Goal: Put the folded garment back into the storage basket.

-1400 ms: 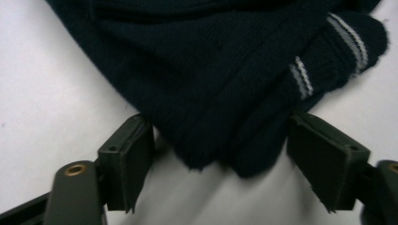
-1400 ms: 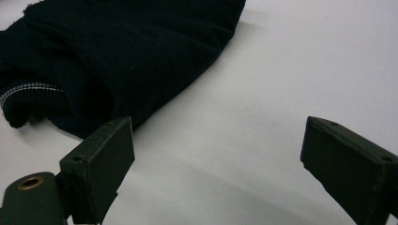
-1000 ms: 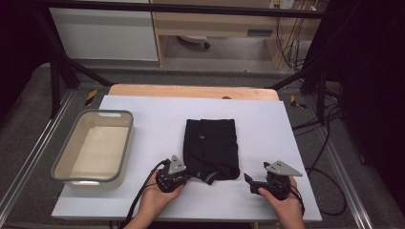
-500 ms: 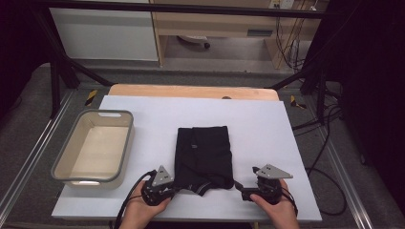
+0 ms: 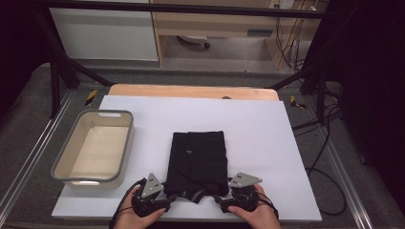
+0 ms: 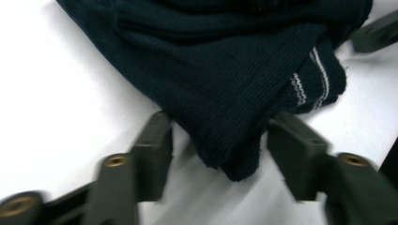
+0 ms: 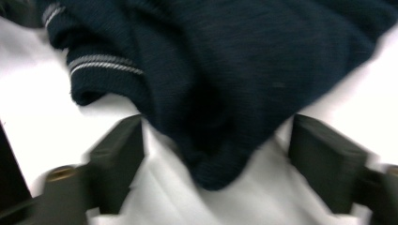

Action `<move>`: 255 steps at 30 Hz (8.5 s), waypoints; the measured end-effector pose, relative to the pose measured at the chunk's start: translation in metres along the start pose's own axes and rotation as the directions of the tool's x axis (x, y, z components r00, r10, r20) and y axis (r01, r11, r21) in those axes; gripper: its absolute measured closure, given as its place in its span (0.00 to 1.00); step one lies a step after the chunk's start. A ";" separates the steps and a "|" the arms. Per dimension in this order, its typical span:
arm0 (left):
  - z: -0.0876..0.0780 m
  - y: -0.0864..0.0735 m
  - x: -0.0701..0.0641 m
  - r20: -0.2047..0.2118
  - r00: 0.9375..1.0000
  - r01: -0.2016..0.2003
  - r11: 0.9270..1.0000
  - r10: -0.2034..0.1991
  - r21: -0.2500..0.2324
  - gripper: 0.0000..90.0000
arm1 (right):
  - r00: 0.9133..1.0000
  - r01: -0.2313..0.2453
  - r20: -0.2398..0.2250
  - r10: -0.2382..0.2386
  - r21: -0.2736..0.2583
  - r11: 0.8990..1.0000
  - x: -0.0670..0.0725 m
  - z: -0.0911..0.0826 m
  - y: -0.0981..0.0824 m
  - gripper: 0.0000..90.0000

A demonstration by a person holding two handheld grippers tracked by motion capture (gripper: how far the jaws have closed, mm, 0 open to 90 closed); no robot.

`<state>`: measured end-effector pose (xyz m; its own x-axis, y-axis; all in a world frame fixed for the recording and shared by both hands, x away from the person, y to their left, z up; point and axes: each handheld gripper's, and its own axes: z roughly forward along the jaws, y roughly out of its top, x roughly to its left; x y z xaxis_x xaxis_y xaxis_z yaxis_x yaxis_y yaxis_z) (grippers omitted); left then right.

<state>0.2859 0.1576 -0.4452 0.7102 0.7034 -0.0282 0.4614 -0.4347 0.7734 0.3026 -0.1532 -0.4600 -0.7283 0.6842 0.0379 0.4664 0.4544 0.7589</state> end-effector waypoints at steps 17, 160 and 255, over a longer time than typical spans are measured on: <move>-0.013 0.001 0.022 -0.071 0.994 0.077 0.993 -0.084 -0.094 0.20 | 0.999 0.040 0.008 -0.039 -0.029 0.999 0.006 0.007 0.005 0.88; -0.013 0.207 0.117 -0.083 0.994 0.064 0.995 -0.071 -0.082 0.88 | 0.977 0.132 -0.163 -0.140 -0.064 0.989 0.012 -0.019 0.116 0.91; -0.139 0.155 0.207 -0.245 0.950 0.156 0.974 -0.193 -0.162 0.88 | 0.921 0.243 -0.285 -0.267 -0.114 0.963 0.090 0.056 0.228 0.91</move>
<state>0.4303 0.3139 -0.2434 0.4554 0.8901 -0.0210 0.4745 -0.2227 0.8516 0.3719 0.0437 -0.3197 -0.9379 0.3464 0.0178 0.2145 0.5389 0.8146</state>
